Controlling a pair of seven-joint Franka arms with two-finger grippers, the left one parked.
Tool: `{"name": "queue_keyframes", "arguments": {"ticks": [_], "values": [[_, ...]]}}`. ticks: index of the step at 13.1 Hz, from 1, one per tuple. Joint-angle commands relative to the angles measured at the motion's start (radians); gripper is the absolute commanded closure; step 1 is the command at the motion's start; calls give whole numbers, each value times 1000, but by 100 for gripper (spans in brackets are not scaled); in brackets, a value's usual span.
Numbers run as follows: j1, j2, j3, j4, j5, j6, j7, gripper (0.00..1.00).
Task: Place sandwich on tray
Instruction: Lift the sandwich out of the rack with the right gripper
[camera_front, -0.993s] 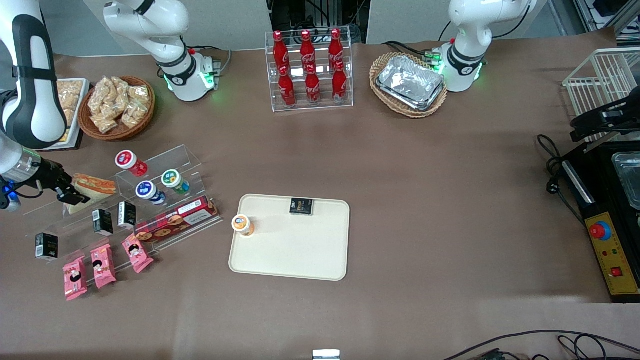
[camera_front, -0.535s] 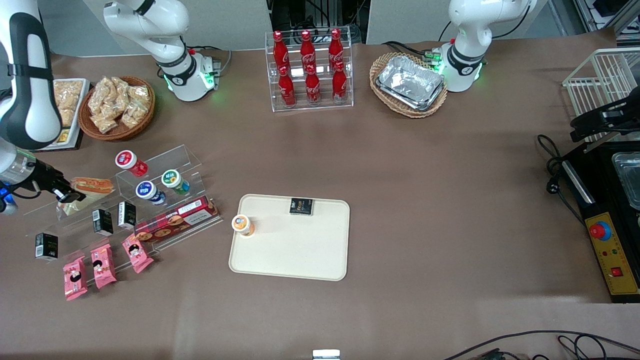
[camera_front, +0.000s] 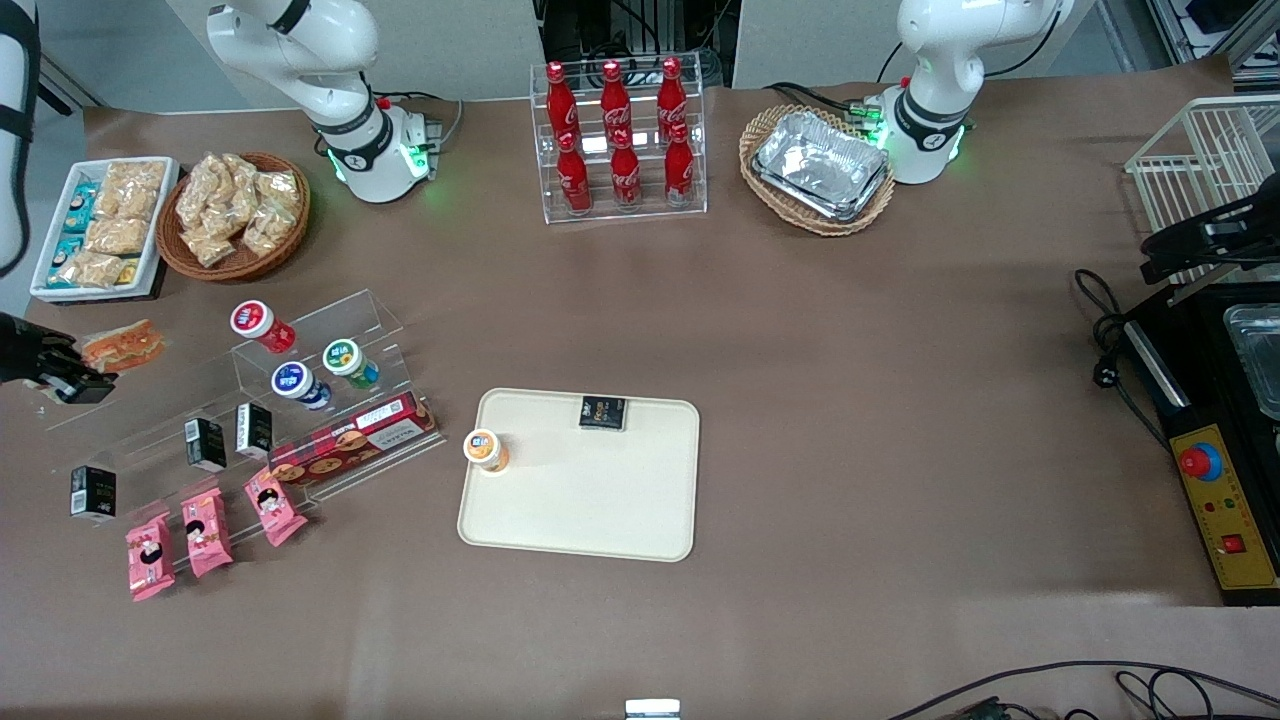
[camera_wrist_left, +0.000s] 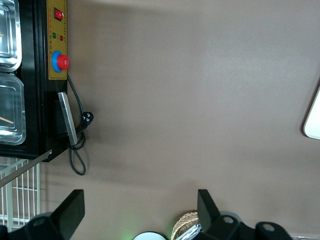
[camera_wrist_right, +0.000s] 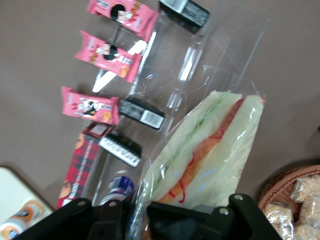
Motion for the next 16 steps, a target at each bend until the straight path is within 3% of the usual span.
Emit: {"name": "queue_keyframes", "arguments": {"ticks": [1, 6, 9, 14, 16], "values": [[9, 32, 54, 101, 52, -50, 39, 100], [11, 147, 271, 251, 86, -24, 387, 100], [46, 225, 359, 305, 84, 84, 582, 100], [227, 327, 349, 308, 72, 331, 849, 100], [352, 366, 254, 308, 74, 414, 941, 100]]}}
